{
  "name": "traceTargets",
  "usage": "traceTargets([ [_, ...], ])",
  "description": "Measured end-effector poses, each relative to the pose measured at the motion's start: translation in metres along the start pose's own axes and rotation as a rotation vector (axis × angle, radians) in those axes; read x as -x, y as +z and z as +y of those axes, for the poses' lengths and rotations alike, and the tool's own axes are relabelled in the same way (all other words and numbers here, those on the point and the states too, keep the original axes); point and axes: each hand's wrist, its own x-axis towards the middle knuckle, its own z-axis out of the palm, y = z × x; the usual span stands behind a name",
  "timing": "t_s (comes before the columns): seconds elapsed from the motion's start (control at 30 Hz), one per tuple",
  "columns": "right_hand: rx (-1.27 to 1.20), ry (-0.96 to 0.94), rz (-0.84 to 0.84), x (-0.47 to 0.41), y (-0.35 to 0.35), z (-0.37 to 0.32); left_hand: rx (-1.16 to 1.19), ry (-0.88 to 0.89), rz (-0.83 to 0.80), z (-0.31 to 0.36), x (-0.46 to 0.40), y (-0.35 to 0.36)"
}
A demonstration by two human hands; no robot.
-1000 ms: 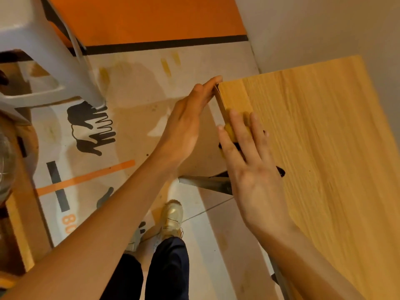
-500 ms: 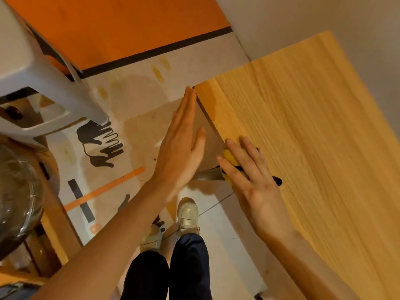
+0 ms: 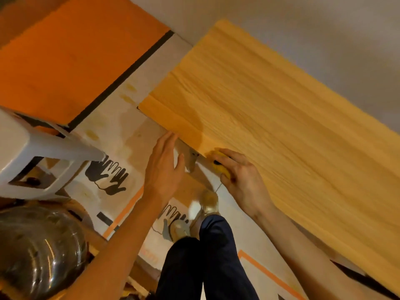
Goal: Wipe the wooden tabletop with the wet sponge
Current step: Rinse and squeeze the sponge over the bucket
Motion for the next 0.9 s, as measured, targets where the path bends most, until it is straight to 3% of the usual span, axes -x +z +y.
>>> traceTargets([
  [0.4,-0.245,0.544,0.244,0.198,-0.044,0.099,-0.26,0.271,-0.361,0.101,0.075,0.059],
  [0.57,-0.358,0.791,0.394,0.307,-0.044,0.147,-0.405,0.384,-0.516,0.152,0.117,0.117],
  [0.9,-0.581,1.171,0.529,0.529,-0.011,0.241,-0.597,0.507,-0.739,0.249,0.237,0.26],
])
